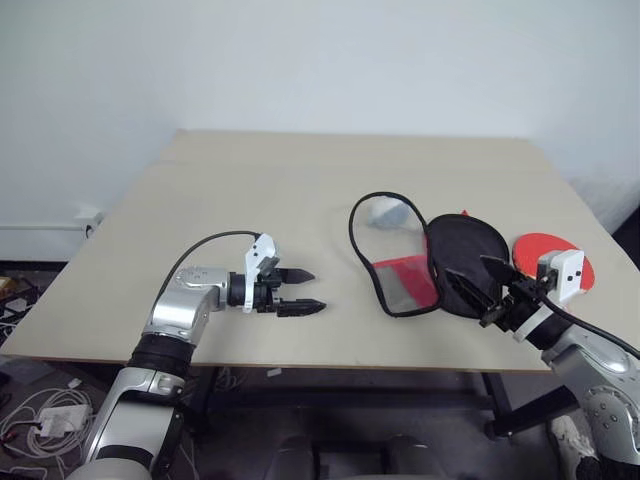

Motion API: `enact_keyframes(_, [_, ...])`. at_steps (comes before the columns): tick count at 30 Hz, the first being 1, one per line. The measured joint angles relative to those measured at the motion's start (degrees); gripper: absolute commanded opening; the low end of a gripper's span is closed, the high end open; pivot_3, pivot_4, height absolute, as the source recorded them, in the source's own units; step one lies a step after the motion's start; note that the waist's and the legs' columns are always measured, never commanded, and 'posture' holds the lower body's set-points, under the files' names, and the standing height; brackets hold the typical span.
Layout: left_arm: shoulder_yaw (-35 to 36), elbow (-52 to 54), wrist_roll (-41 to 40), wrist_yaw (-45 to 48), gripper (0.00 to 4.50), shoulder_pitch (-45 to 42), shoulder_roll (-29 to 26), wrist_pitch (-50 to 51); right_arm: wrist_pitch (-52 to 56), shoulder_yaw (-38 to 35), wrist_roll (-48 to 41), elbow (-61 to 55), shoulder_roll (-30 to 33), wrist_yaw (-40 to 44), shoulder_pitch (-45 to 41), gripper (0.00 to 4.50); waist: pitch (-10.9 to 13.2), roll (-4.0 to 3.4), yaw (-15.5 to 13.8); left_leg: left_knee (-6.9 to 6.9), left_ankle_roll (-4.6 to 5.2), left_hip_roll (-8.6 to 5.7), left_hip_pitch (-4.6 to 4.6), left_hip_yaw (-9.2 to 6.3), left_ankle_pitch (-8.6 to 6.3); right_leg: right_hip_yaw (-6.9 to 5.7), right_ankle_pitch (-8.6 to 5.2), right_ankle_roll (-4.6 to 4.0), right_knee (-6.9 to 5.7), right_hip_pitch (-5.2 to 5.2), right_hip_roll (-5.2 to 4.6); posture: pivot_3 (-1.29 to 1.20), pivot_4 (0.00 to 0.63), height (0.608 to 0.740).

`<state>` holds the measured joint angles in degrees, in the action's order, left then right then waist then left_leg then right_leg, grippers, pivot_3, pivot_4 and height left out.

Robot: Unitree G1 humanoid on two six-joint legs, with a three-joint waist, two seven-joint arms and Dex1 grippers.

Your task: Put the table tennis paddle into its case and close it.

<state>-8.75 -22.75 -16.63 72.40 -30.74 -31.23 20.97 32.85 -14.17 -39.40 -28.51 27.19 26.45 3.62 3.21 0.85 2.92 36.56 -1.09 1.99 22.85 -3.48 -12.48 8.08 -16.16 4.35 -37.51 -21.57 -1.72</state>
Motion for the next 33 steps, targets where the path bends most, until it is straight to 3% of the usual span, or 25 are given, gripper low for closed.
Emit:
enact_keyframes(11, [-0.4,-0.7,0.2,-0.1,4.50,-4.8,4.0,-0.1,-0.6,-1.2,1.3,1.0,-1.0,-2.7,0.4,4.47,0.0,0.01,-0.1,0.12,0.00,0.00,0.02,0.00,0.00,0.00,0.01,0.01,0.00,0.05,0.00,0.00,0.000,0.740])
enact_keyframes(17, [-0.5,6.1,-0.9,0.5,4.50,-3.0,4.3,3.3,0.5,-5.6,6.5,9.7,-0.3,-9.7,-0.4,4.47,0.0,-0.03,0.0,0.11,0.00,0.00,0.00,0.02,0.00,0.03,0.01,0.00,-0.02,0.04,0.00,0.00,0.000,0.740])
enact_keyframes(24, [-2.0,11.3,-2.4,-1.5,4.50,-2.5,8.7,7.8,5.0,-14.0,9.9,21.7,2.7,-18.5,-6.1,4.47,0.0,-0.07,0.0,0.17,0.01,-0.02,-0.02,0.03,0.00,0.06,0.01,0.00,-0.01,0.11,0.00,0.00,0.000,0.740])
enact_keyframes(33, [-3.3,11.3,-2.4,-2.6,4.50,-2.5,10.3,7.1,17.0,-14.0,12.4,34.6,5.3,-22.3,-14.9,4.47,0.0,-0.20,0.2,0.04,0.03,-0.02,-0.10,0.08,0.01,0.21,0.01,0.02,-0.03,0.09,0.06,0.00,0.000,0.740])
